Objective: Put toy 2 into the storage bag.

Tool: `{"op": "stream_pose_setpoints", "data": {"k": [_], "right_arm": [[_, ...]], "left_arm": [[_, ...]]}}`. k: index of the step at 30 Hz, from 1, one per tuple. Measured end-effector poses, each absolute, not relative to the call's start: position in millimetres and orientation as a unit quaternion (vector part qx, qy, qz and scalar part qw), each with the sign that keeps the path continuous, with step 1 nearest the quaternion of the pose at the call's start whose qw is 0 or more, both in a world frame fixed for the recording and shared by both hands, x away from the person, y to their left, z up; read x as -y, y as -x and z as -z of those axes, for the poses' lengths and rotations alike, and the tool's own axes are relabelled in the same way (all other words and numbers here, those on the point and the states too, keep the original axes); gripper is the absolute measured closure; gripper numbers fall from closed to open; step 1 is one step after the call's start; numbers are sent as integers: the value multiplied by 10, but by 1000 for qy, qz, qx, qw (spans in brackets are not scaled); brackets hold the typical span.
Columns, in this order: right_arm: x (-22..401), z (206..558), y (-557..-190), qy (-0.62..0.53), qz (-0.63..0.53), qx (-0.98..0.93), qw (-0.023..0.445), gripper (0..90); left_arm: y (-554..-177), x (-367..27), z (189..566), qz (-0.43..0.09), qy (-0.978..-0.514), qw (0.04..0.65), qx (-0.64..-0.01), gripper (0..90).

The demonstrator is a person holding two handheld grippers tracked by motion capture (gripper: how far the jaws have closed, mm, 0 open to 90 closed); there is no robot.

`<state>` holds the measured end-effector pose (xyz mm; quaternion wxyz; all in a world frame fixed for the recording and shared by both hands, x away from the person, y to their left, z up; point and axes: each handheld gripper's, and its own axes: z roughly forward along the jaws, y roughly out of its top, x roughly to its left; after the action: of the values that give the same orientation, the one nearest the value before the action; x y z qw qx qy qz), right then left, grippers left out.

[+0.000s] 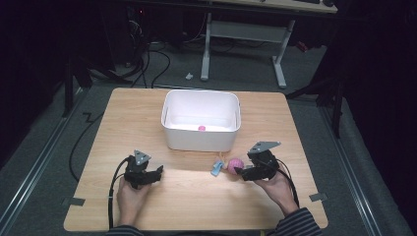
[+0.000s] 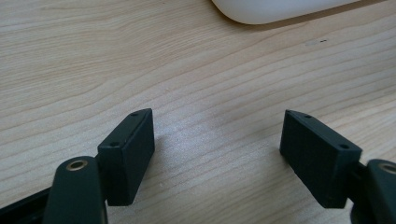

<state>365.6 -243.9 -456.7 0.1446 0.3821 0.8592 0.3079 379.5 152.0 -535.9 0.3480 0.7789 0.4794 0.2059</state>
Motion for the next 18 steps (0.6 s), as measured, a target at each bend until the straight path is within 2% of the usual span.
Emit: {"op": "stream_pose_setpoints", "data": {"k": [14,18], "right_arm": [[2231,4803,-3927,-364,-239,-893,115,238],[2218,4835,-3937,-360,-230,-897,110,282]], "left_arm": [[-3795,-1521,5359,-206,-779,348,-479,268],[-3795,-1521,5359,-206,-779,348,-479,267]]}}
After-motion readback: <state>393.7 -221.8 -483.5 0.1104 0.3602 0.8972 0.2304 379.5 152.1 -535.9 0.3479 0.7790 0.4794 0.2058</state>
